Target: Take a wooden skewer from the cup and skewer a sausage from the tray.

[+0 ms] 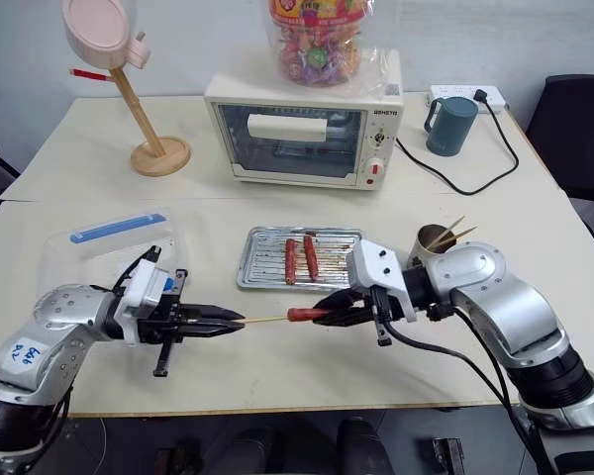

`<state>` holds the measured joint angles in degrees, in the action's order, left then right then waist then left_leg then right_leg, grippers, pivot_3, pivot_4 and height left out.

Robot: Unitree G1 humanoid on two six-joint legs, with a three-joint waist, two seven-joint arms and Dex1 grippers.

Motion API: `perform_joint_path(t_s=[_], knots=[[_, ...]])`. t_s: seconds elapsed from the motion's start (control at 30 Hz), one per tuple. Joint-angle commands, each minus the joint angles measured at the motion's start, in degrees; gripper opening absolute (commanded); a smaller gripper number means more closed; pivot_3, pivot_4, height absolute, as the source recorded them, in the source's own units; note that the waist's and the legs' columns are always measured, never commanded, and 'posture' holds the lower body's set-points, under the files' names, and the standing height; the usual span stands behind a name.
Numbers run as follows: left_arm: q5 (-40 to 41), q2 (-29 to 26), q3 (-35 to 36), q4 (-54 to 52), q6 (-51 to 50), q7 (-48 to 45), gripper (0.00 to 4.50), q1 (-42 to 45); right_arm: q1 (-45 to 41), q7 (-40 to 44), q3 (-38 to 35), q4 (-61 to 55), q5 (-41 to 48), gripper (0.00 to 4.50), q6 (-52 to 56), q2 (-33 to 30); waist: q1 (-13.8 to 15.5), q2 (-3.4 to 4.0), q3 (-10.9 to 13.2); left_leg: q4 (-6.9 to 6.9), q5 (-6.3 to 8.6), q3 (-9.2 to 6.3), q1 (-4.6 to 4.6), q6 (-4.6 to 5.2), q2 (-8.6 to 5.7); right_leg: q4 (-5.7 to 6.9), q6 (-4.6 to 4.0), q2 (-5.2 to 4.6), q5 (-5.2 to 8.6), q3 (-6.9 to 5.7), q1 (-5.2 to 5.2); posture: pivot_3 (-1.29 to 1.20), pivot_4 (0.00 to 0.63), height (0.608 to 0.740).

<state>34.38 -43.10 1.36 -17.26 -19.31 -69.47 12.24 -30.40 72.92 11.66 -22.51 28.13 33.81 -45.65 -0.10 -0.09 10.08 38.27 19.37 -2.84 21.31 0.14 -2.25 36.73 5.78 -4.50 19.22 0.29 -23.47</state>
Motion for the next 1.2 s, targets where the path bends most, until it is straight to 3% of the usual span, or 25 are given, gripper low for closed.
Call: perform_joint_path(t_s=[0.03, 0.7, 0.77, 1.0, 1.2], knots=[[0.20, 0.55, -0.29, -0.73, -0.09, 0.18, 0.00, 1.19, -1.12, 0.45, 1.18, -2.21, -0.51, 0.29, -0.43, -0.40, -0.06, 0.00, 0.00, 0.00, 0.00, 0.00, 0.00, 0.00, 0.00, 0.00, 0.00, 0.00, 0.00, 0.00, 0.00, 0.00, 0.150, 0.740], [-1.56, 4.56, -3.59, -0.41, -1.58, 1.66, 0.00, 3.64, -7.48, -1.52, 5.87, -1.03, -2.17, 0.29, 4.16, 4.66, 0.00, 0.00, 0.00, 0.09, 0.00, 0.00, 0.01, 0.00, -0.02, 0.07, 0.00, 0.00, 0.00, 0.00, -0.02, 0.00, 0.150, 0.740], [-1.18, 4.76, -3.06, -0.73, -1.68, 1.65, 0.00, 3.14, -7.32, -1.84, 5.13, -1.38, -1.77, 0.97, 4.96, 4.75, -0.05, 0.00, 0.00, 0.09, 0.00, -0.01, 0.01, 0.00, -0.01, 0.09, 0.00, 0.00, 0.00, -0.01, -0.03, 0.00, 0.150, 0.740], [0.97, 3.74, 2.04, -0.54, -1.21, 0.84, 0.00, 0.24, -5.17, -0.89, -0.15, -0.99, -0.36, 2.67, 3.22, 1.46, 0.01, 0.00, 0.00, 0.11, 0.00, -0.01, 0.03, 0.00, -0.01, 0.10, 0.00, 0.00, 0.00, -0.01, -0.04, 0.00, 0.150, 0.740], [3.32, 2.15, 7.76, -2.71, -0.99, 1.17, 0.00, -5.57, -0.28, -2.06, -8.52, -0.55, 0.70, 4.21, -5.27, 1.94, -0.07, 0.00, 0.00, 0.08, 0.00, 0.00, 0.02, 0.00, -0.01, 0.09, 0.00, 0.00, 0.00, 0.00, -0.04, 0.00, 0.150, 0.740]])
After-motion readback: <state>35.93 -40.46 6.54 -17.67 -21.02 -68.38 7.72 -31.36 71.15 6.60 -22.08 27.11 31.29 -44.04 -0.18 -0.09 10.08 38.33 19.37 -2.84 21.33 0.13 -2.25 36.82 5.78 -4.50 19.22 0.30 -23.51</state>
